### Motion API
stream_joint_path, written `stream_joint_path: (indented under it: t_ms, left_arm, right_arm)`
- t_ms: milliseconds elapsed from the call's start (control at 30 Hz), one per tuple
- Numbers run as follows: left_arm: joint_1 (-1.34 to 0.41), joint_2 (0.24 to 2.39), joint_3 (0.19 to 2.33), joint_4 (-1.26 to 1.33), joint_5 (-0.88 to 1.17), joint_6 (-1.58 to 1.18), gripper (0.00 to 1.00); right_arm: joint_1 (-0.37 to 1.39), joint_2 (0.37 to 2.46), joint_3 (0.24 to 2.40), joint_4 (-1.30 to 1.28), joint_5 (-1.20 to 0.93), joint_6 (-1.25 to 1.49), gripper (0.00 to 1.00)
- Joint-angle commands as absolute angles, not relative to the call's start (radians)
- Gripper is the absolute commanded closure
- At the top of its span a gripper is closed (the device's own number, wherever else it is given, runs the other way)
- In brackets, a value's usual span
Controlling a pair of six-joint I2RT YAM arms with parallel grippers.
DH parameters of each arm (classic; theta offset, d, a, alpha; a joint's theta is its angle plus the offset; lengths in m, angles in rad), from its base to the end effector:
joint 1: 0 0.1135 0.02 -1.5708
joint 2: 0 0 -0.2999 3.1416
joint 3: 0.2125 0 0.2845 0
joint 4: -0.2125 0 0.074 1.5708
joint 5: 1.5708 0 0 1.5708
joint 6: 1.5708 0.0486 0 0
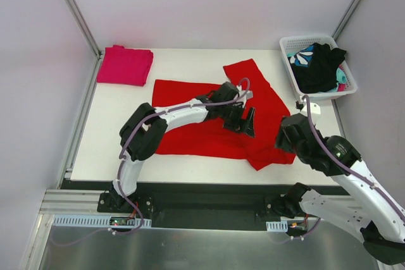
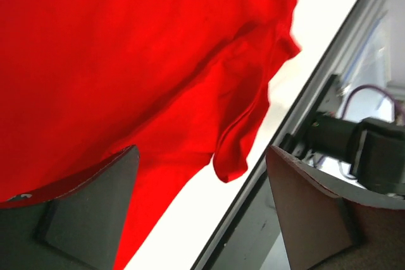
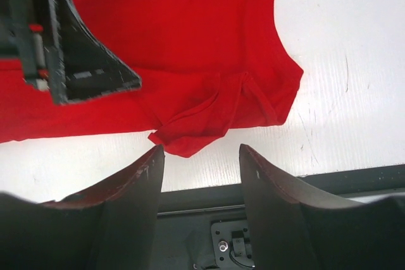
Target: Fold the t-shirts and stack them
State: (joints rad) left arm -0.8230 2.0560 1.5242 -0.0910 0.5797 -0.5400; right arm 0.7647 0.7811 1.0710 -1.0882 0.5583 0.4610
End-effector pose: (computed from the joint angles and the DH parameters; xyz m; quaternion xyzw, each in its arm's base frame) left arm 0.3362 -0.4017 0.2226 0.2494 0.8257 -0.4730 0.1795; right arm 0.1165 0.0761 0.3791 -0.0321 0.8959 -0.0005 0.4430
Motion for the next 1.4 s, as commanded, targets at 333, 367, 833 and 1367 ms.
stream_joint_path:
  t_ms: [333, 367, 833, 1367]
  left_arm:
    - [-1.014, 2.008, 1.549, -0.229, 0.220, -0.373, 0.21]
    - [-1.020, 2.008, 1.554, -0.229, 0.195, -0.370, 0.21]
    - [-1.086, 2.092, 1.724, -0.229, 0.129, -0.354, 0.24]
    - [-1.118, 2.149, 1.724, -0.181, 0.213, -0.399, 0.27]
  right_arm:
    - [0.770, 0.747, 1.072, -1.172, 0.538, 0.494, 0.52]
    - [0.770, 0.744, 1.072, -1.177, 0.537, 0.494, 0.53]
    - [0.769, 0.712, 1.086, -1.232, 0.537, 0.489, 0.53]
    - [0.769, 0.678, 1.089, -1.264, 0.549, 0.499, 0.53]
